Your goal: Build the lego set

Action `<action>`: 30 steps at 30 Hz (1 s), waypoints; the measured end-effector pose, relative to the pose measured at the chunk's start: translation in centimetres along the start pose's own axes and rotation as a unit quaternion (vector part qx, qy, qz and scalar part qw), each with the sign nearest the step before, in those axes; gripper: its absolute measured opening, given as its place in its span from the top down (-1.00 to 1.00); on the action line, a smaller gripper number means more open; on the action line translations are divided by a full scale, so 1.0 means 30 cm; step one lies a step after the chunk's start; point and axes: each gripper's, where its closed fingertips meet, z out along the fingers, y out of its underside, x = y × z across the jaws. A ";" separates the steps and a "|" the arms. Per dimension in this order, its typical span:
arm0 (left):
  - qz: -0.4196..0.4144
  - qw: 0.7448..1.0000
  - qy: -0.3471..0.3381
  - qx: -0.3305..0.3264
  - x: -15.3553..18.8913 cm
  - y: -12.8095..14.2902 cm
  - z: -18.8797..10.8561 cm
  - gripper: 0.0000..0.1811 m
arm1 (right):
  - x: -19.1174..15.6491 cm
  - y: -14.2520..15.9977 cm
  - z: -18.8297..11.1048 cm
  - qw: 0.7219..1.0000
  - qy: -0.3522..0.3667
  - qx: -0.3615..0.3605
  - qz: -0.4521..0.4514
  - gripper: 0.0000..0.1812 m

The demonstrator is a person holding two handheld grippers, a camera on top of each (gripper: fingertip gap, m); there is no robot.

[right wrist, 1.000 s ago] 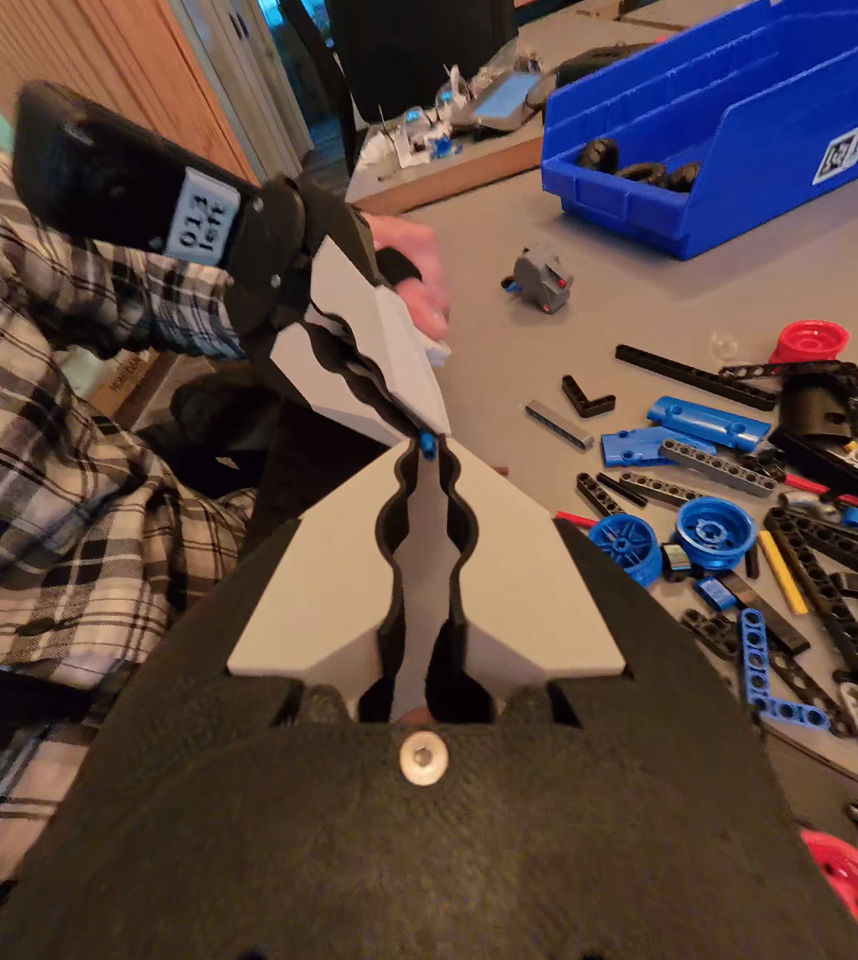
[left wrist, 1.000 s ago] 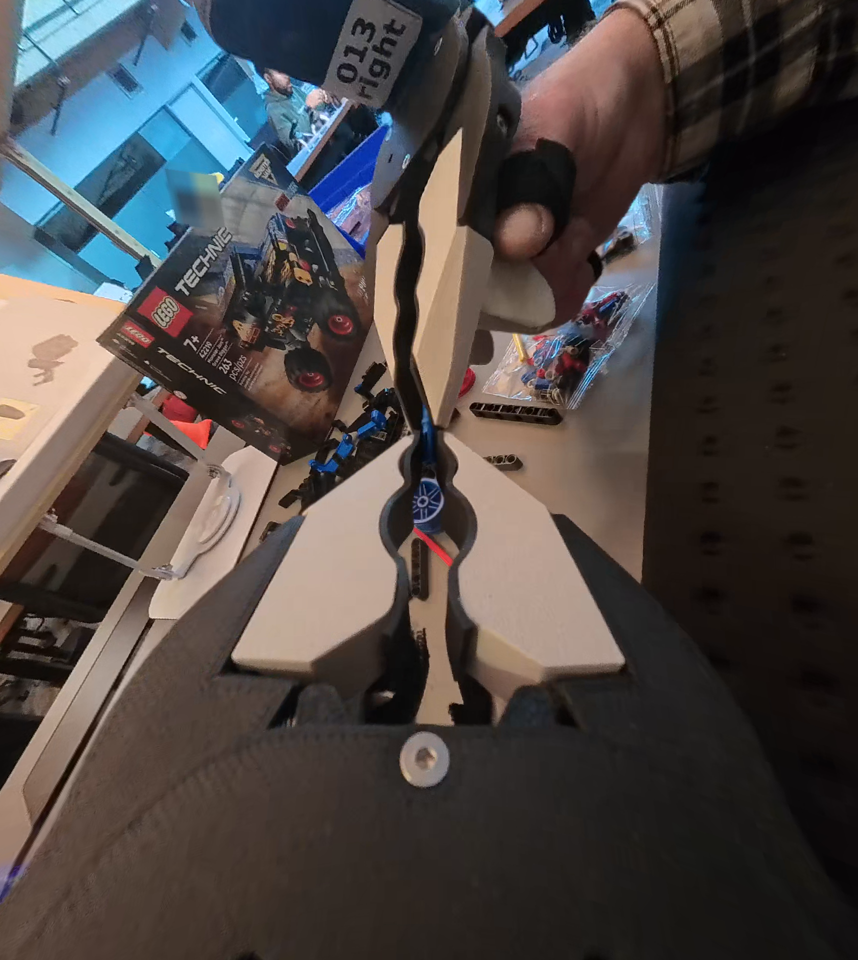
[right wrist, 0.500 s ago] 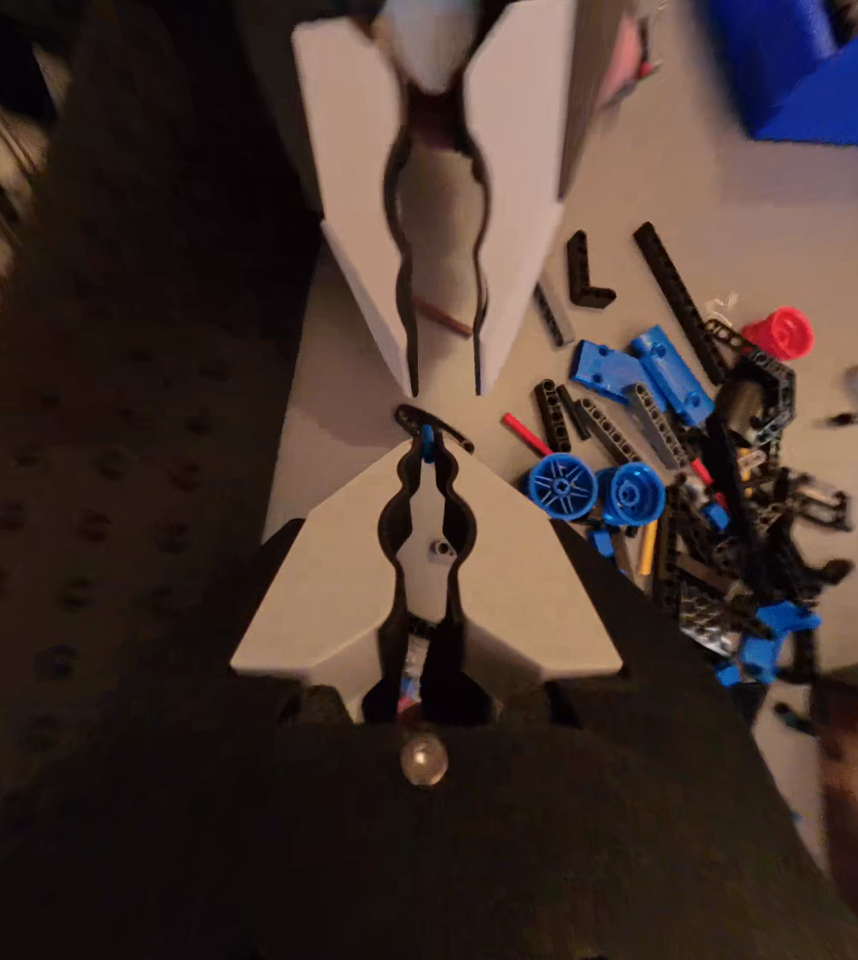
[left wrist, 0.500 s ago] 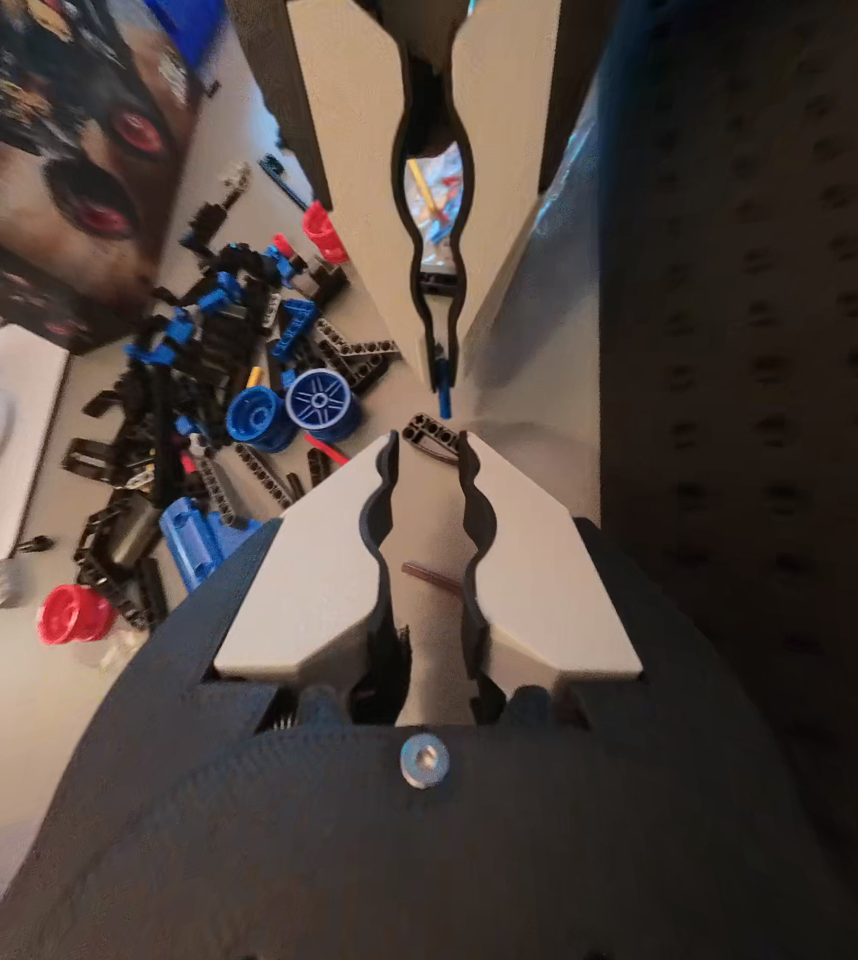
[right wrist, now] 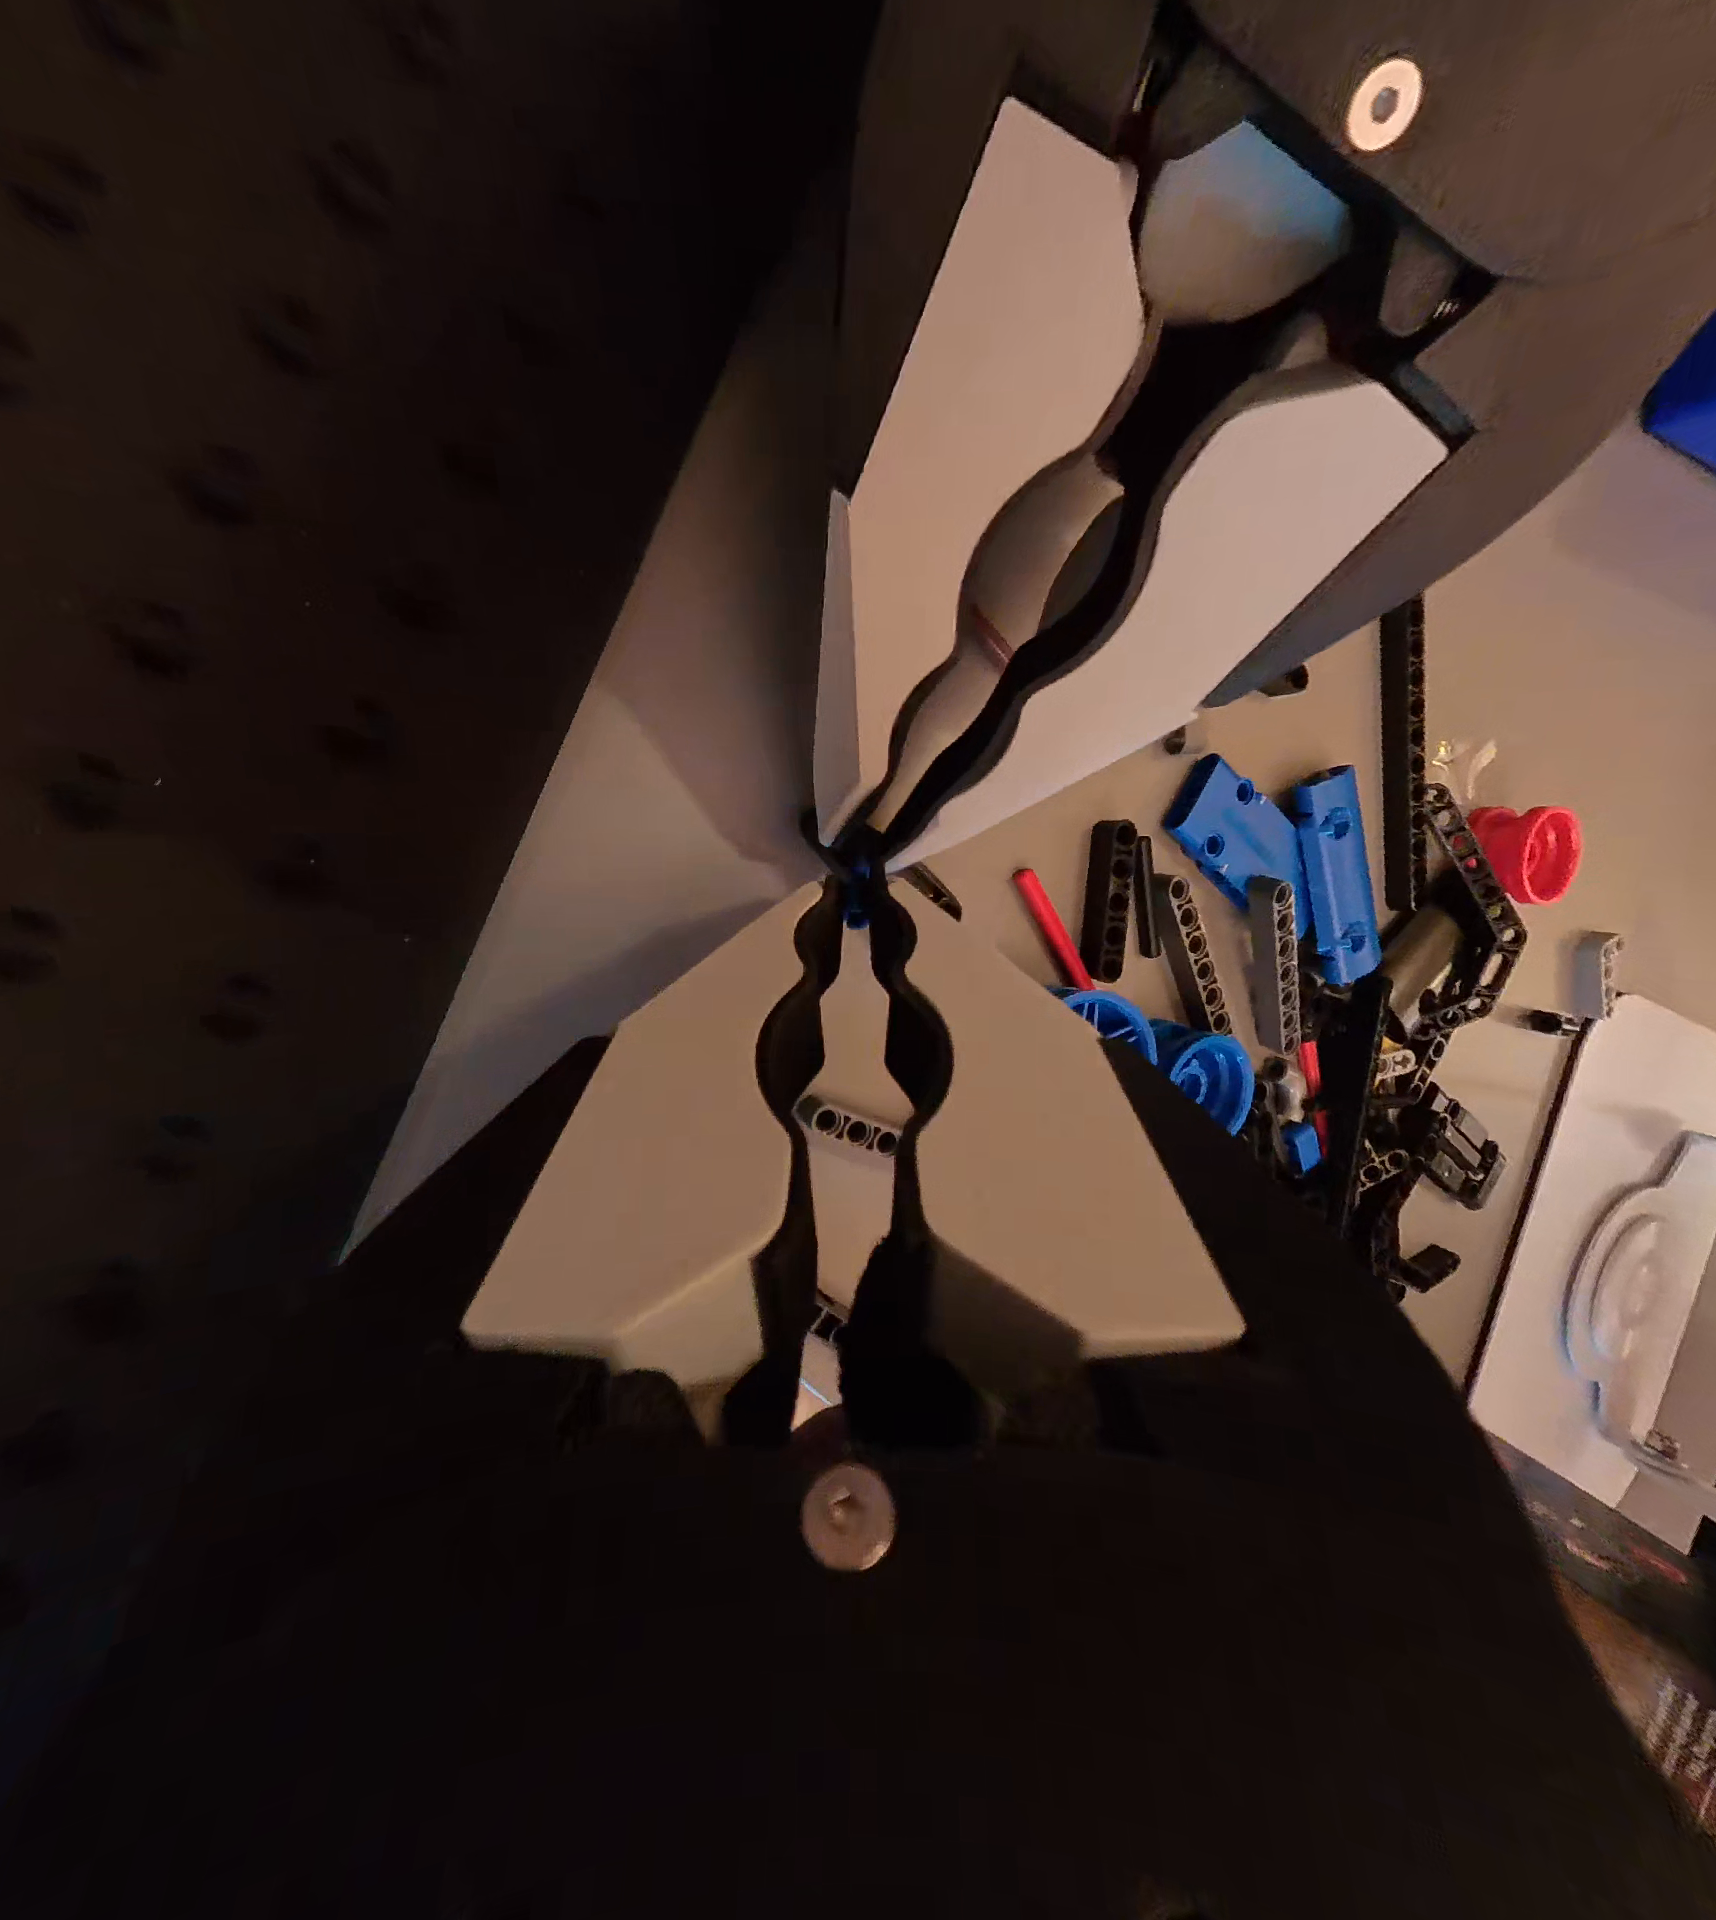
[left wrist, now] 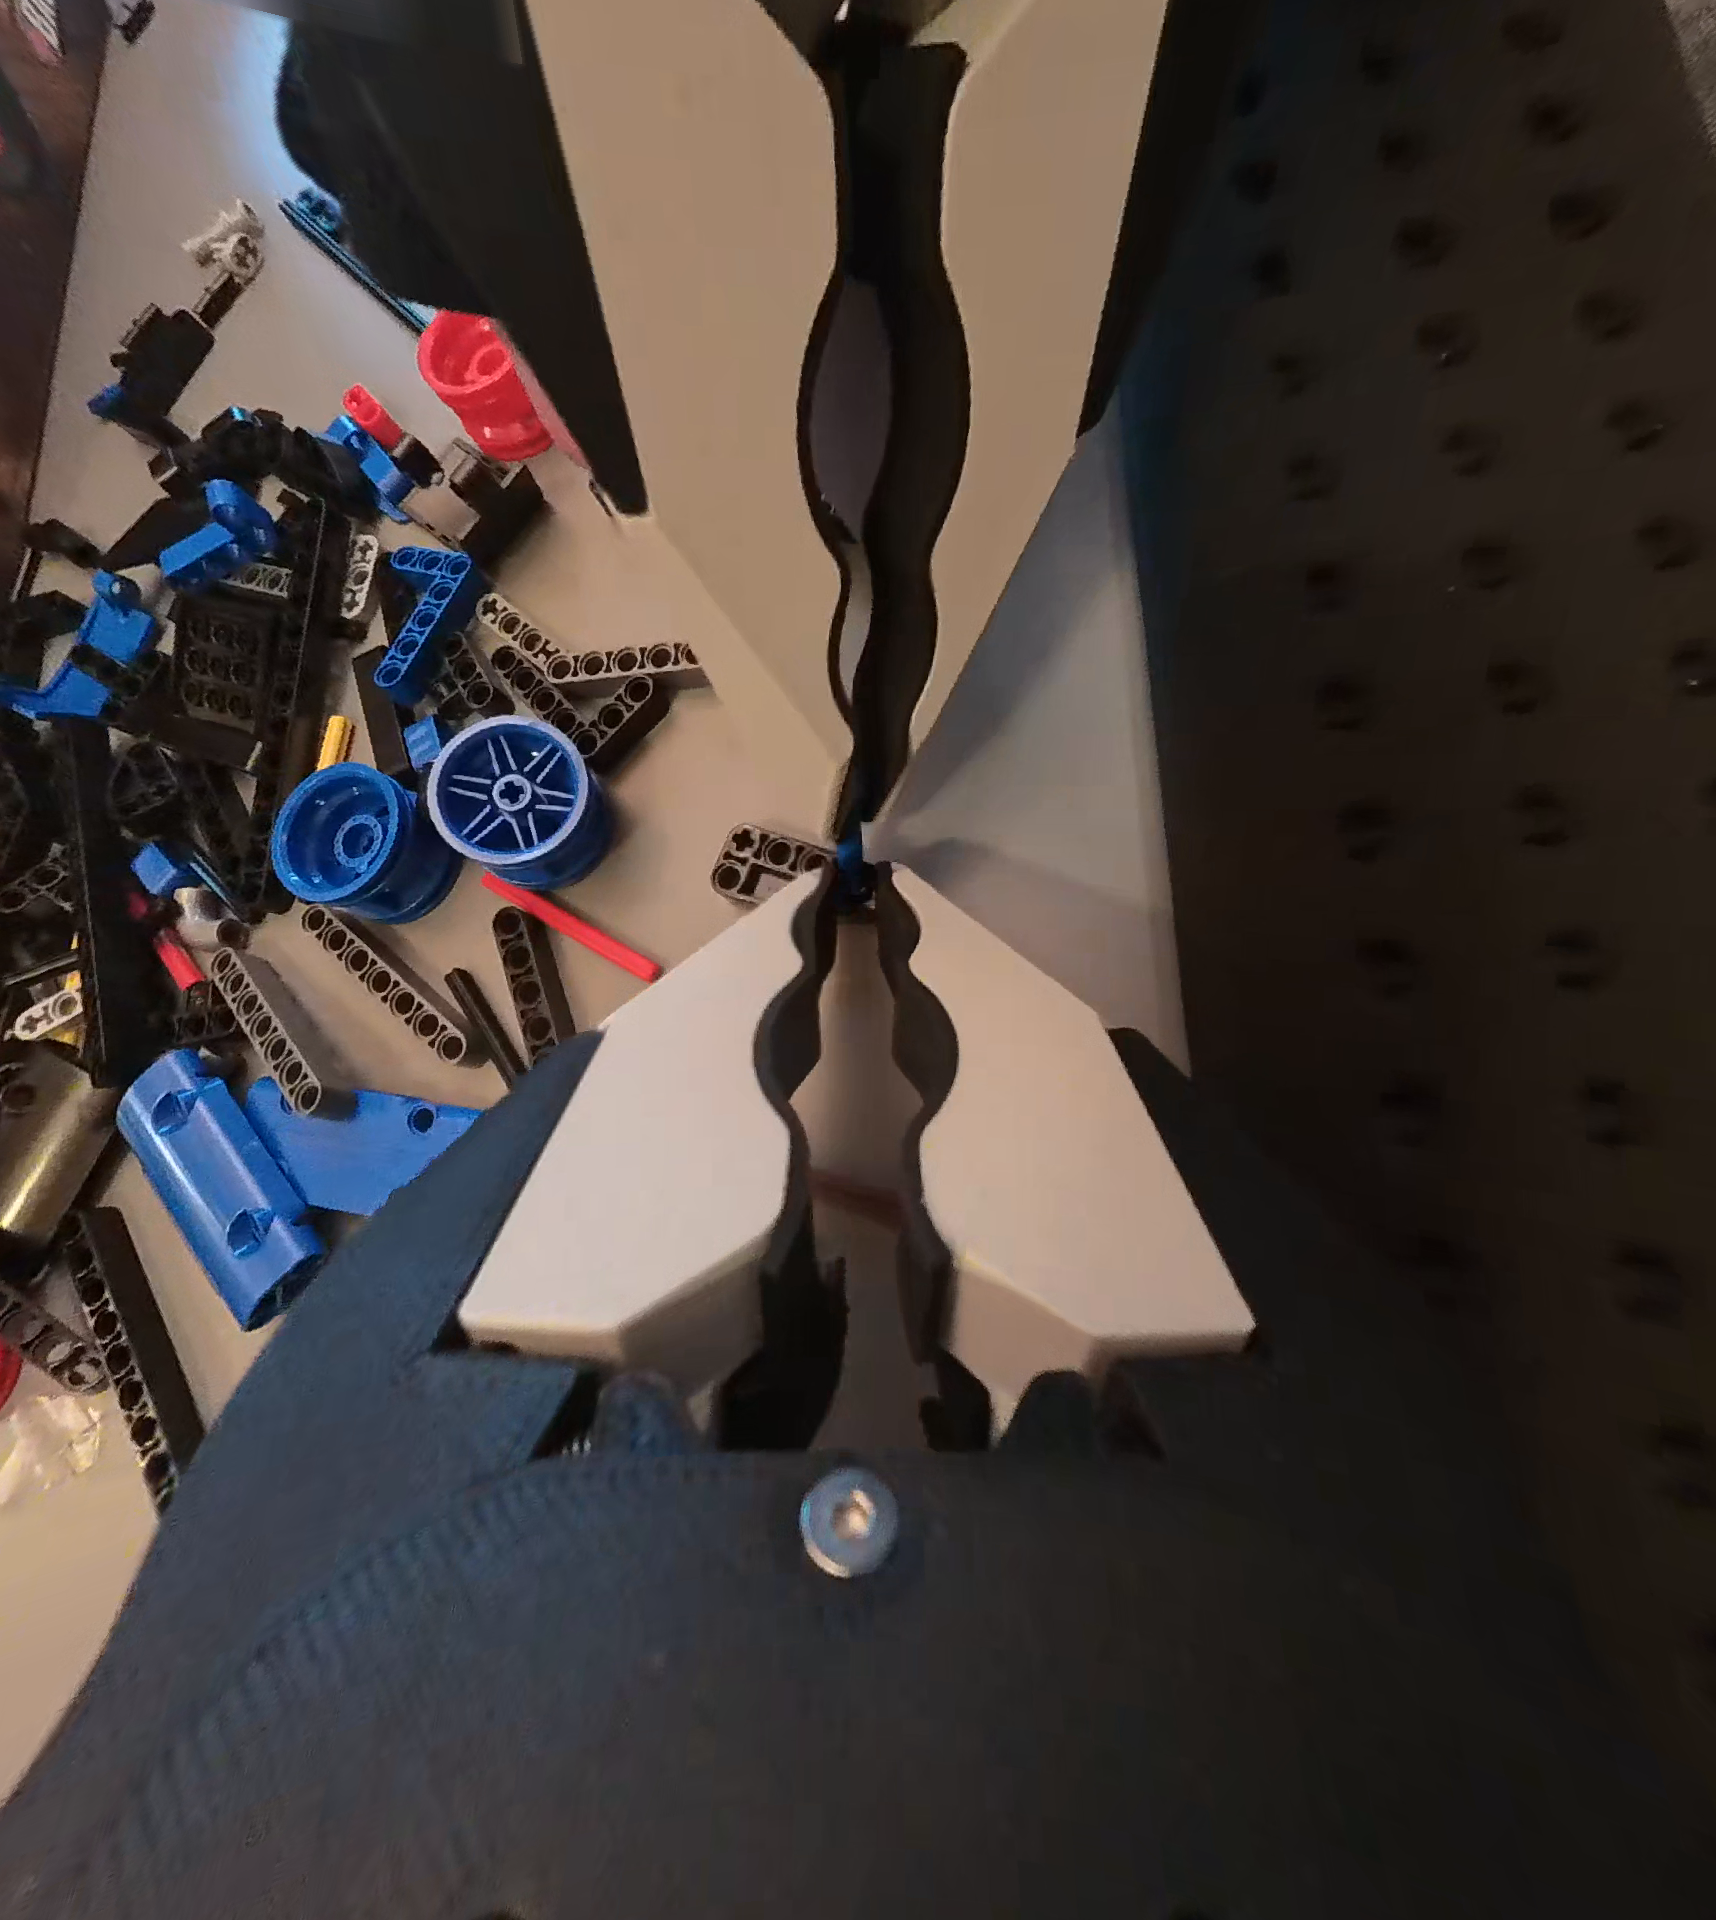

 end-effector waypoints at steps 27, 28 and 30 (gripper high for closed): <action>-0.030 0.998 0.031 0.037 0.003 0.002 0.000 0.94 | -0.007 -0.009 -0.008 0.977 -0.191 -0.040 -0.086 0.98; -0.030 0.998 0.033 0.037 0.003 0.002 0.000 0.94 | -0.007 -0.010 -0.008 0.976 -0.198 -0.040 -0.086 0.99; -0.028 0.998 0.033 0.038 0.004 0.003 -0.001 0.94 | -0.008 -0.011 -0.009 0.974 -0.209 -0.038 -0.083 0.99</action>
